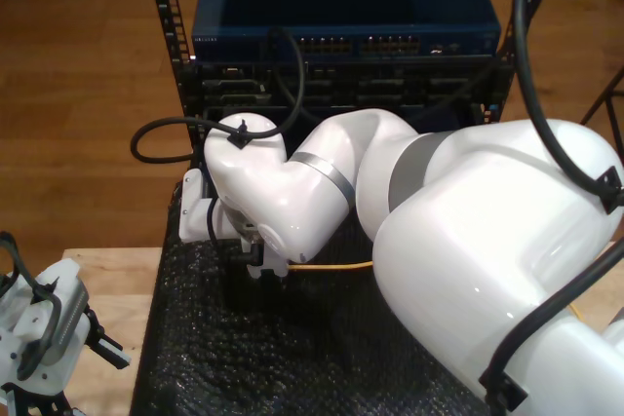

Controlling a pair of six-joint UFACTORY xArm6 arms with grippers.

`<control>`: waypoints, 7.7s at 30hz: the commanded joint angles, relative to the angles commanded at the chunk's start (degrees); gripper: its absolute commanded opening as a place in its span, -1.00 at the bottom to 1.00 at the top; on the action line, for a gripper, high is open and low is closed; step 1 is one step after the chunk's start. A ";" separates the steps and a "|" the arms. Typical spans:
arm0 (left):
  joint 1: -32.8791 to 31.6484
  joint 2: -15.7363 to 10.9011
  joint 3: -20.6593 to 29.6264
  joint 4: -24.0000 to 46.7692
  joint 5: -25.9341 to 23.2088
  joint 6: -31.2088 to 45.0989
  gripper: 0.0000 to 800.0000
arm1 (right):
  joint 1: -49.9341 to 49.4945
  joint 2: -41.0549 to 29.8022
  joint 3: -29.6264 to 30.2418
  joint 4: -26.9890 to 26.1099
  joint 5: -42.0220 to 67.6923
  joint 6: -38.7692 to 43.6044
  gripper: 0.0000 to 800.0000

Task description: Grab the cable and plug it in

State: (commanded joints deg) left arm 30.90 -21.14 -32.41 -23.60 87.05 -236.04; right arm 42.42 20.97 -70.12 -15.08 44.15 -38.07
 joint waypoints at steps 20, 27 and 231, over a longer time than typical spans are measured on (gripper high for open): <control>0.00 0.00 -0.09 0.00 0.18 0.00 1.00 | 0.00 -0.09 0.00 -0.97 0.00 0.26 -0.98; 0.00 0.09 -0.09 0.00 0.26 0.00 1.00 | -0.26 -0.53 0.18 -0.88 0.00 -0.35 -0.99; -22.95 7.56 -12.75 -36.57 2.20 -5.10 -0.97 | -18.46 -37.80 18.11 49.93 20.13 -47.30 0.66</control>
State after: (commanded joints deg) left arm 7.96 -13.58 -45.15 -60.18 89.25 -241.14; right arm 23.96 -16.84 -52.01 34.86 64.29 -85.36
